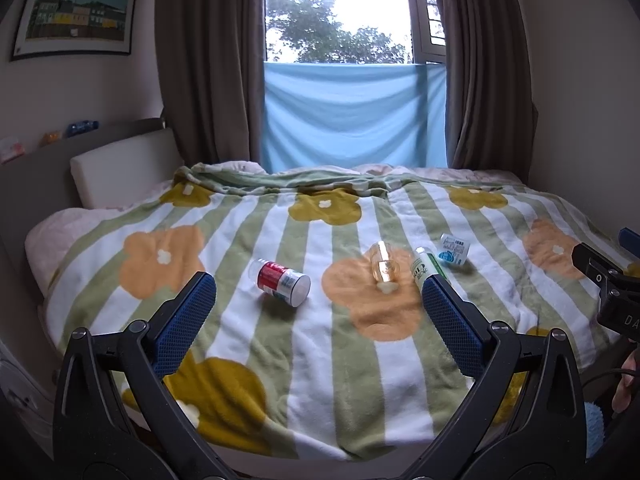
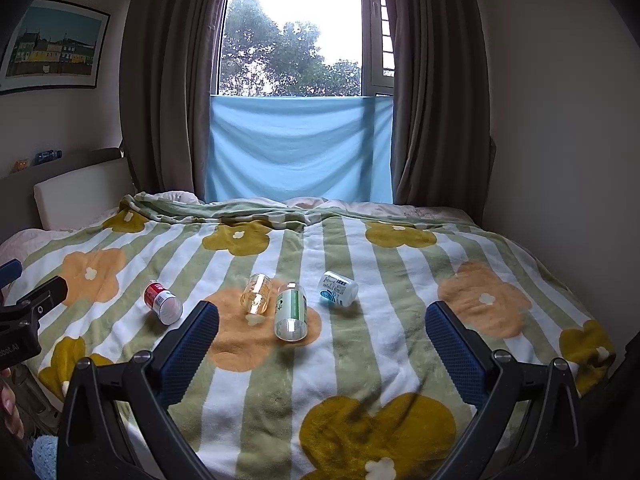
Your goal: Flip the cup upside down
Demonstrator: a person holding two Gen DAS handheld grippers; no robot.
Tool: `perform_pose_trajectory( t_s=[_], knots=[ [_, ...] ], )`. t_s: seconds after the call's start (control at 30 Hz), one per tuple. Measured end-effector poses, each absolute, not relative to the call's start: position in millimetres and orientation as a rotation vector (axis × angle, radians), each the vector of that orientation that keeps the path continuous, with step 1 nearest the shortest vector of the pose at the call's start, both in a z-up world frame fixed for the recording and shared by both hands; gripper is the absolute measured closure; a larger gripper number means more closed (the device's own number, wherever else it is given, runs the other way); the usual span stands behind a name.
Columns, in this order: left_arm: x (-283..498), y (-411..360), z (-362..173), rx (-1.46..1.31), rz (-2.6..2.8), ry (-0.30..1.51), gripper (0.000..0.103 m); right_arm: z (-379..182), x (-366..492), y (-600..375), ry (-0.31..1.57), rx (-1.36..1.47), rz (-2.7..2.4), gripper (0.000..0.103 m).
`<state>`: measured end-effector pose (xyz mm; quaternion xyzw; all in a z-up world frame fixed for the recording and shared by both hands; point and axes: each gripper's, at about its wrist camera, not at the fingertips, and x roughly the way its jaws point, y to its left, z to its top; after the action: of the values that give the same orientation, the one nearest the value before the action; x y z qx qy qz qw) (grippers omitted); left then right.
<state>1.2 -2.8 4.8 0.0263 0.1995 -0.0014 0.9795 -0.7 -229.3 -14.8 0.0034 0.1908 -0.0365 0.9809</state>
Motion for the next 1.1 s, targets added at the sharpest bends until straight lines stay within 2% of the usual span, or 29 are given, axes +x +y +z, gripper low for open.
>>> perform_pose_trajectory(
  t_s=[1.1],
  knots=[
    [-6, 5, 12, 0.027, -0.01, 0.352, 0.0, -9, -9, -225, 0.327, 0.001, -0.072, 0.0]
  ],
)
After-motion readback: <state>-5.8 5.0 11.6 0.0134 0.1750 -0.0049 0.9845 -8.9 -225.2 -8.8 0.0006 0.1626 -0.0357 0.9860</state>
